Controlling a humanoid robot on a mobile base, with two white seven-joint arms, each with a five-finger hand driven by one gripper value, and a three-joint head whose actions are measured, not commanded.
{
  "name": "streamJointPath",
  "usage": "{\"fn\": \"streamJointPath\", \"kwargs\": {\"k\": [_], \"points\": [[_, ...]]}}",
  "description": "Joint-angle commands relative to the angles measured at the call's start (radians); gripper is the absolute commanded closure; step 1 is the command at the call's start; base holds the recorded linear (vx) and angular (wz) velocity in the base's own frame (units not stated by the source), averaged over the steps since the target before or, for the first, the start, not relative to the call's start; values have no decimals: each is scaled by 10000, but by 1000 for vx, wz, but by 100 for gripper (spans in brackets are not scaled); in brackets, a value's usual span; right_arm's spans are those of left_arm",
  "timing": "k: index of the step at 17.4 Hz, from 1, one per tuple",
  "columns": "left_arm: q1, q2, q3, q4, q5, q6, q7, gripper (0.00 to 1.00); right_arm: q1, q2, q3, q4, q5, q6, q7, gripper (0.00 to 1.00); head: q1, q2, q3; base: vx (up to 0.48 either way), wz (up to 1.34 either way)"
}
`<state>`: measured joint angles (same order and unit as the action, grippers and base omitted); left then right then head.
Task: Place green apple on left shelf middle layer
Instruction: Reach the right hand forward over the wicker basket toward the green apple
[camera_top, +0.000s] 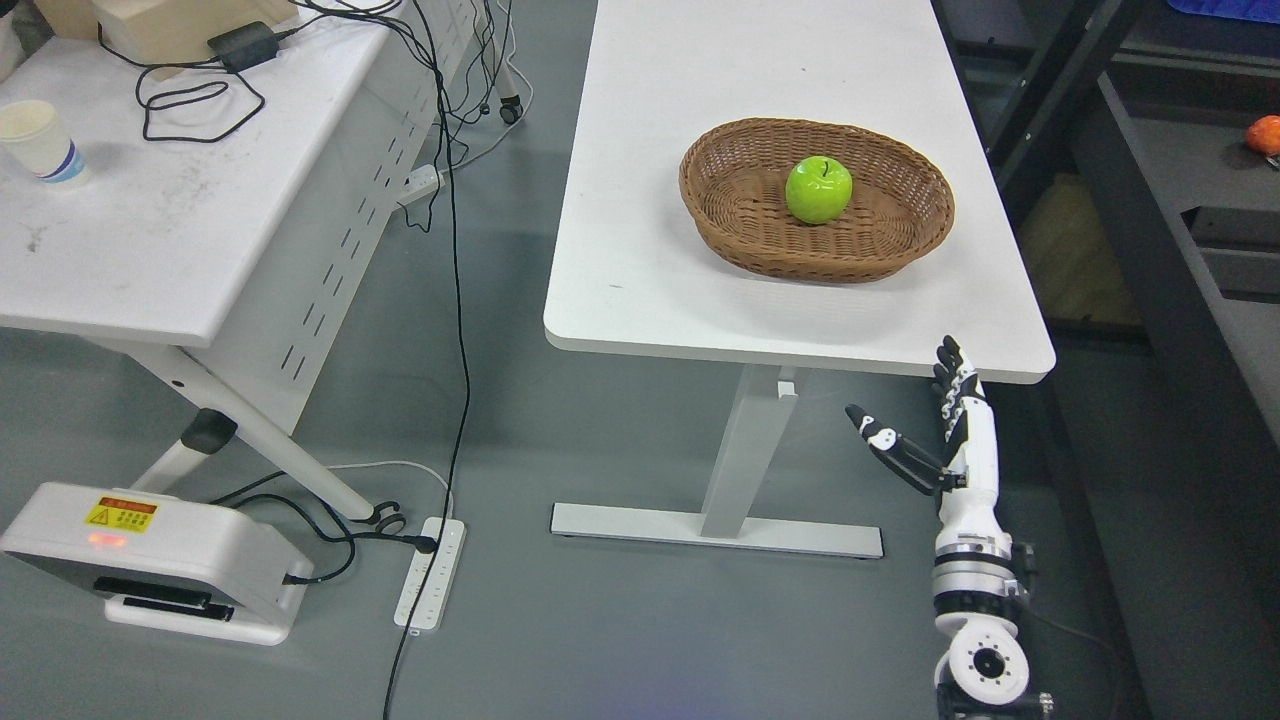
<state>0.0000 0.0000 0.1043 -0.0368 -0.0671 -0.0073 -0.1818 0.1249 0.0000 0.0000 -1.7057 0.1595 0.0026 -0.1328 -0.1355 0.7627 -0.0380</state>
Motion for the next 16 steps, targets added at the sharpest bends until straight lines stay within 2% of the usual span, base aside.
{"fn": "streamJointPath", "kwargs": {"k": [1, 10, 11, 13, 15, 16], "points": [[-214, 175, 0, 0, -4, -3, -7, 0, -7, -175, 199, -1, 0, 20, -6, 0, 0, 0, 0, 16, 3], [-214, 175, 0, 0, -4, -3, -7, 0, -205, -175, 92, -16, 122, -241, 101, 2, 0, 0, 0, 0, 0], [-214, 175, 0, 0, -4, -3, -7, 0, -449, -503, 77, -16, 503, -226, 101, 3, 0, 0, 0, 0, 0], [-214, 175, 0, 0, 11, -3, -7, 0, -864, -1515, 198, -31, 2353, -317, 147, 3, 0, 0, 0, 16, 0], [-214, 175, 0, 0, -4, -3, -7, 0, -1232, -1901, 413, -47, 4592, -242, 482, 3, 0, 0, 0, 51, 0], [-214, 175, 0, 0, -4, -3, -7, 0, -1279, -1948, 399, -47, 4997, -196, 576, 3, 0, 0, 0, 70, 0]]}}
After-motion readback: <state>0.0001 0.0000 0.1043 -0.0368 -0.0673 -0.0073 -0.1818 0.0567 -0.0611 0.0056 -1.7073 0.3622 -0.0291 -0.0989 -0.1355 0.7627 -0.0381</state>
